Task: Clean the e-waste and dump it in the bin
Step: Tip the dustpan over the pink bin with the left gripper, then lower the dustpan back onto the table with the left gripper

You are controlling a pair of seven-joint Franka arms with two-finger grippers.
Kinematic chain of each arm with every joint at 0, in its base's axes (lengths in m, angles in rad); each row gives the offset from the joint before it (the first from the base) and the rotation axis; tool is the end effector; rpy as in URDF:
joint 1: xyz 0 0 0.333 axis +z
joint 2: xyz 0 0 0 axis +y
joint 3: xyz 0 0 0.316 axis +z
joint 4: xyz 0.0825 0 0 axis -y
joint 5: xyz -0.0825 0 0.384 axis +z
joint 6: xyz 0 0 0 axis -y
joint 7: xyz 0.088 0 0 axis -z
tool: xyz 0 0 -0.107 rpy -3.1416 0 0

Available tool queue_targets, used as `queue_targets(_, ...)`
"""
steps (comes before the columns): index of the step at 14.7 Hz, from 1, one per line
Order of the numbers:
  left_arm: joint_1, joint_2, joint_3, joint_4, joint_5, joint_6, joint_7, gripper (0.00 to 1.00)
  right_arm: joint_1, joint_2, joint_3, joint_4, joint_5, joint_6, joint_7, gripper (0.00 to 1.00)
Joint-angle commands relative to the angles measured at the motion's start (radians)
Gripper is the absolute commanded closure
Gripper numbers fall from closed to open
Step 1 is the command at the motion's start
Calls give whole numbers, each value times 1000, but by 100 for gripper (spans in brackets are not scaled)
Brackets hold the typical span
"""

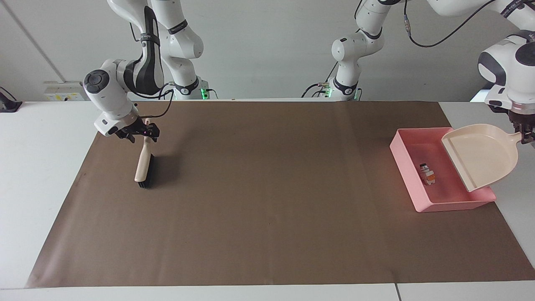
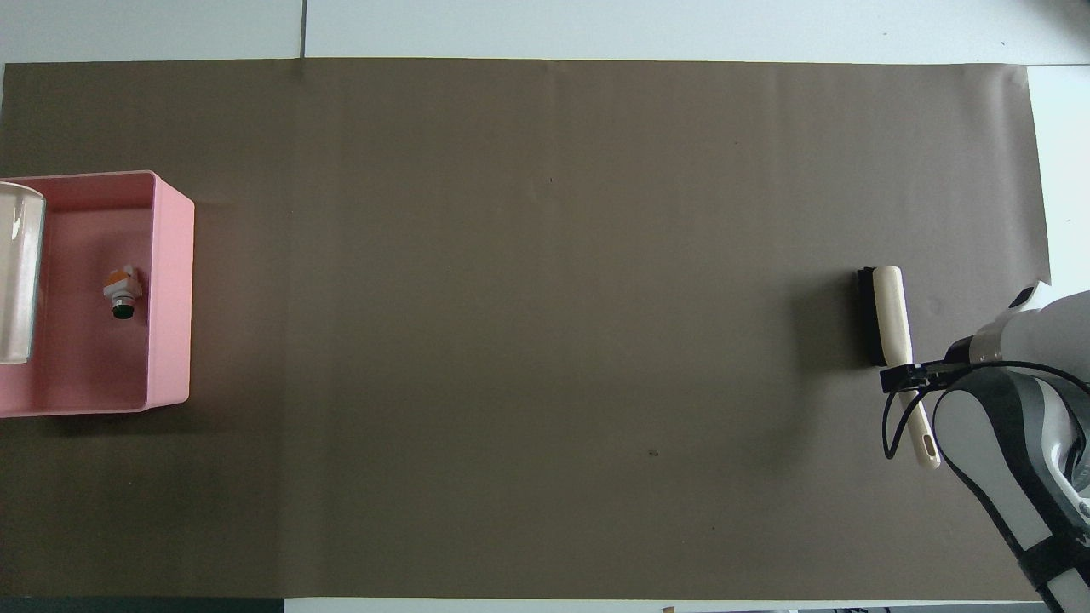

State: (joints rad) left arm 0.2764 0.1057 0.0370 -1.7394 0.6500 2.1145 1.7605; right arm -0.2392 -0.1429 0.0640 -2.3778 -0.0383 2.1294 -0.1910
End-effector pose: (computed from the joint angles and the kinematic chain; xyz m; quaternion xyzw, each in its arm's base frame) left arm 0.5846 0.2177 0.5434 -0.6191 0.7167 0.1891 0.2594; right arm 0.4587 -0.0829 0.3700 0.9982 0.0183 -0.0557 0.0102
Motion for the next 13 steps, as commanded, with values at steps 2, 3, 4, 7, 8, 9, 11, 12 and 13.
queue_targets(2,-72,-79,-2,1,40,-80,-21,97,-3,-30,23,153,-15,-67,-9,0)
queue_targets(3,-94,-96,-3,-3,34,-106,-27,97,-3,-44,51,202,-15,-101,7,0)
queue_targets(4,-111,-99,-6,-5,14,-132,-48,97,-3,-43,68,259,-15,-132,55,0)
queue_targets(7,-195,-118,-6,-21,-151,-214,-67,97,20,-11,85,473,-20,-300,217,0)
queue_targets(8,-227,-144,-6,-69,-170,-209,-70,97,18,9,85,556,-20,-378,244,0)
queue_targets(9,-256,-168,-6,-115,-199,-200,-72,97,17,28,85,636,-17,-454,255,0)
queue_targets(11,-334,-185,-6,-181,-249,-199,-87,97,5,84,83,777,-14,-589,260,0)
queue_targets(12,-388,-185,-6,-210,-253,-192,-131,98,3,91,80,782,-14,-594,261,0)
queue_targets(13,-420,-185,-6,-241,-254,-173,-192,98,17,92,65,776,0,-594,262,0)
